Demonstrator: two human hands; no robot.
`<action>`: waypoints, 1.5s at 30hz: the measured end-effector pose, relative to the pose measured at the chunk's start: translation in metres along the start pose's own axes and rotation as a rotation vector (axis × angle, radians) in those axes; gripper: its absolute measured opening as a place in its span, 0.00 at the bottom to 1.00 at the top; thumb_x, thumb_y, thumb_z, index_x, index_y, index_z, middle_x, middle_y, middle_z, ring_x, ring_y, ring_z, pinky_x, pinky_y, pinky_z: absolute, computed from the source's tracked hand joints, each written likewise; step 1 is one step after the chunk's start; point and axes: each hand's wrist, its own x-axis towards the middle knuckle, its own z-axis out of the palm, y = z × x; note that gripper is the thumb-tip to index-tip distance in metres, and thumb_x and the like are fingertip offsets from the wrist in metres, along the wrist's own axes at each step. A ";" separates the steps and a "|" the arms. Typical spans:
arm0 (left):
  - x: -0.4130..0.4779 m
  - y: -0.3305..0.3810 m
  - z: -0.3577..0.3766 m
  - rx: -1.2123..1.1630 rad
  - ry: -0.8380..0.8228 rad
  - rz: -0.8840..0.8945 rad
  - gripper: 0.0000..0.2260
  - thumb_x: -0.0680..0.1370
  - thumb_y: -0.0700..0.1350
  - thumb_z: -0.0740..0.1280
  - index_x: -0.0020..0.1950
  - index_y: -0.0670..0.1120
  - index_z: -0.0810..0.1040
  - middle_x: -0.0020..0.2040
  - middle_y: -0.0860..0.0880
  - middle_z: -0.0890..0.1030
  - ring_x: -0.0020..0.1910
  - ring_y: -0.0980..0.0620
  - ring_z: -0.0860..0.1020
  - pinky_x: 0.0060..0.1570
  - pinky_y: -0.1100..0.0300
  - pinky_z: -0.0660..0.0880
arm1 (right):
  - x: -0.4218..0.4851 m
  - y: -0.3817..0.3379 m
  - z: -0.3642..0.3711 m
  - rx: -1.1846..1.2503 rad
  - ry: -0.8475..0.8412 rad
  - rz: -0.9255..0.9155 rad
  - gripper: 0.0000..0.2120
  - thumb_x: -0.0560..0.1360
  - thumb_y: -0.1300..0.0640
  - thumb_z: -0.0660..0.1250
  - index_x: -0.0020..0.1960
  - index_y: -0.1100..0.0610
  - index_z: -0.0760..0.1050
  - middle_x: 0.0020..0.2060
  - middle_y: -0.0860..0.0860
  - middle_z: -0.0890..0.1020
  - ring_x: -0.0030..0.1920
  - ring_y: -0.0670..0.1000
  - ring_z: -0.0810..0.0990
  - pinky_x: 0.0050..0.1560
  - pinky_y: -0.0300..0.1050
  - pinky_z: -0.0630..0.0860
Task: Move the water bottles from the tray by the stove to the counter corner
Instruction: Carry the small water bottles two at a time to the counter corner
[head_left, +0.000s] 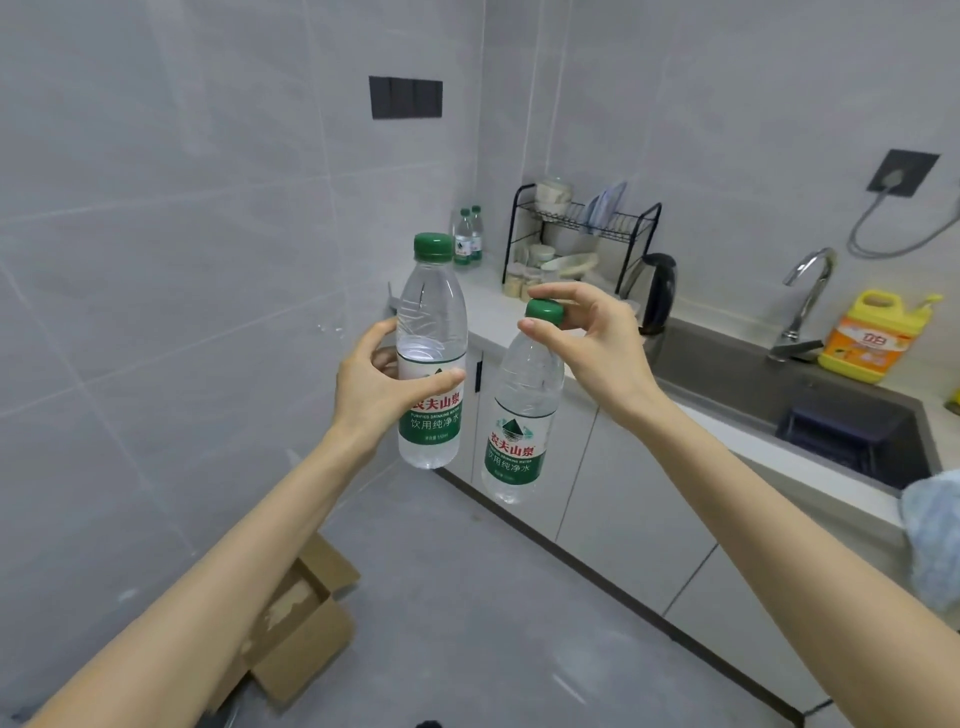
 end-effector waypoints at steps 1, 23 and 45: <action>0.023 -0.006 0.001 -0.005 -0.006 -0.006 0.32 0.60 0.43 0.82 0.61 0.52 0.75 0.51 0.52 0.84 0.50 0.55 0.83 0.51 0.58 0.79 | 0.019 0.009 0.008 -0.010 0.004 0.005 0.15 0.71 0.60 0.75 0.57 0.58 0.80 0.48 0.51 0.85 0.48 0.46 0.84 0.54 0.45 0.80; 0.376 -0.115 0.090 0.061 -0.169 -0.062 0.33 0.60 0.40 0.82 0.60 0.53 0.71 0.50 0.51 0.83 0.48 0.55 0.82 0.47 0.61 0.79 | 0.318 0.222 0.061 -0.103 0.111 0.106 0.15 0.70 0.60 0.76 0.56 0.58 0.80 0.47 0.50 0.85 0.45 0.47 0.84 0.51 0.48 0.81; 0.659 -0.270 0.239 0.140 -0.235 -0.294 0.34 0.63 0.37 0.80 0.59 0.56 0.64 0.46 0.58 0.76 0.43 0.64 0.77 0.39 0.72 0.71 | 0.557 0.467 0.077 -0.288 -0.091 0.268 0.14 0.66 0.61 0.79 0.49 0.53 0.82 0.44 0.47 0.86 0.45 0.53 0.83 0.48 0.48 0.77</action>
